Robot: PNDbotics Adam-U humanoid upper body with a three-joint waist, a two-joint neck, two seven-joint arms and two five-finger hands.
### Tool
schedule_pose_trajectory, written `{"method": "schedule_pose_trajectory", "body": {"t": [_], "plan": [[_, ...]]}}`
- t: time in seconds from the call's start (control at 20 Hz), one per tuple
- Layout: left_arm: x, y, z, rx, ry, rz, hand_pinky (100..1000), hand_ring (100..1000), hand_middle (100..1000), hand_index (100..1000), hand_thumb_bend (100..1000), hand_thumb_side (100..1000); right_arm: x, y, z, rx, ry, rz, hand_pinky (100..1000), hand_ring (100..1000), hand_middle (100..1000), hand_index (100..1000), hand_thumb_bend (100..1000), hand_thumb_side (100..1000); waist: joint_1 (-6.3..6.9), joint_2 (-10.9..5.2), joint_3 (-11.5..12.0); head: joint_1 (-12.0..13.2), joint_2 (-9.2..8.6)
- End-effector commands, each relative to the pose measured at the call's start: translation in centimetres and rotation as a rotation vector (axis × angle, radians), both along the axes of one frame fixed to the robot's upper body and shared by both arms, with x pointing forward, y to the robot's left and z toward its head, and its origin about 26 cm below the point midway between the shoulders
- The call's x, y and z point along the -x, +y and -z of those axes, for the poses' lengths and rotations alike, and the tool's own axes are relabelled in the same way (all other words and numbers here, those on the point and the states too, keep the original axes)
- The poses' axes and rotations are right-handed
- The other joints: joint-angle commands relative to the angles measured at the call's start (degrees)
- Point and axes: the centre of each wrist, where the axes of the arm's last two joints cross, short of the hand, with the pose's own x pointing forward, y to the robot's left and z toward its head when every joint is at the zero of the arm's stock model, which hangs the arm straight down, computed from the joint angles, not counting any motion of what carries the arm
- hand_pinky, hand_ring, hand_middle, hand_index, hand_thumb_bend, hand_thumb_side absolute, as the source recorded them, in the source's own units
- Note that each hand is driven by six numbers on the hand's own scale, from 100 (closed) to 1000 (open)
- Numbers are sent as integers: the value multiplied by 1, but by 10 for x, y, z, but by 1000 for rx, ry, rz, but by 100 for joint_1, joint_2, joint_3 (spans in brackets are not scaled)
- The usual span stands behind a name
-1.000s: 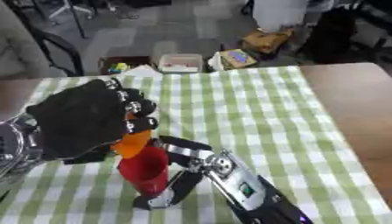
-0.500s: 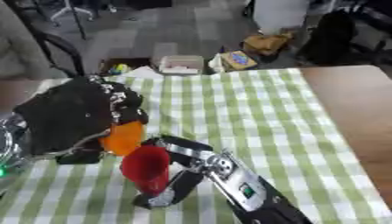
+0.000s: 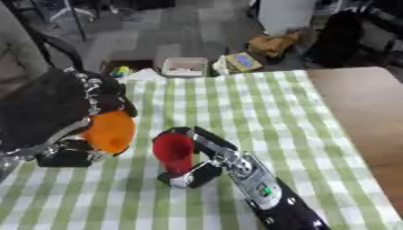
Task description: Pour the contents of one cup into another cup.
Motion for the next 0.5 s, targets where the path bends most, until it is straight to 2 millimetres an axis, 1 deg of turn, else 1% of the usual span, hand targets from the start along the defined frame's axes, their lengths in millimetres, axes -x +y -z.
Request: {"method": "schedule_pose_trajectory", "body": {"t": [0.05, 0.1, 0.15, 0.25, 0.3, 0.35, 0.4, 0.45, 0.5], "plan": [[3, 9, -11, 38, -9, -16, 100, 272, 141, 575, 387, 100, -10, -17, -2, 10, -58, 111, 398, 655, 100, 854, 100, 161, -14, -91, 1, -11, -56], [4, 11, -10, 50, 0, -18, 100, 274, 140, 576, 378, 100, -11, -22, 1, 21, -68, 142, 430, 712, 126, 874, 113, 202, -19, -89, -1, -9, -55], [4, 12, -10, 60, 7, -19, 100, 275, 139, 576, 367, 100, -12, -24, 4, 32, -78, 164, 493, 785, 206, 901, 203, 264, -23, -87, -2, -8, -55], [5, 14, -10, 85, 21, -23, 100, 278, 137, 576, 350, 100, -13, -30, 10, 66, -97, 199, 634, 903, 361, 943, 417, 396, -37, -84, -2, -12, -51], [5, 15, -10, 95, 26, -25, 100, 278, 137, 576, 347, 100, -14, -33, 12, 85, -108, 209, 659, 921, 388, 949, 450, 411, -41, -83, -1, -11, -49], [5, 16, -9, 103, 33, -26, 100, 282, 136, 577, 335, 100, -14, -35, 14, 103, -118, 219, 730, 972, 463, 961, 542, 447, -43, -83, 0, -9, -47], [5, 17, -8, 110, 41, -26, 100, 284, 135, 578, 330, 100, -15, -37, 16, 121, -128, 229, 775, 1000, 516, 970, 605, 466, -44, -84, 1, -6, -47], [6, 18, -8, 118, 47, -27, 100, 286, 134, 578, 318, 100, -15, -40, 18, 138, -139, 241, 808, 1000, 562, 975, 656, 479, -45, -85, 1, -6, -48], [6, 19, -7, 128, 55, -29, 100, 288, 133, 578, 310, 100, -16, -43, 19, 154, -151, 256, 828, 1000, 581, 980, 675, 483, -46, -86, 1, -8, -47]]}}
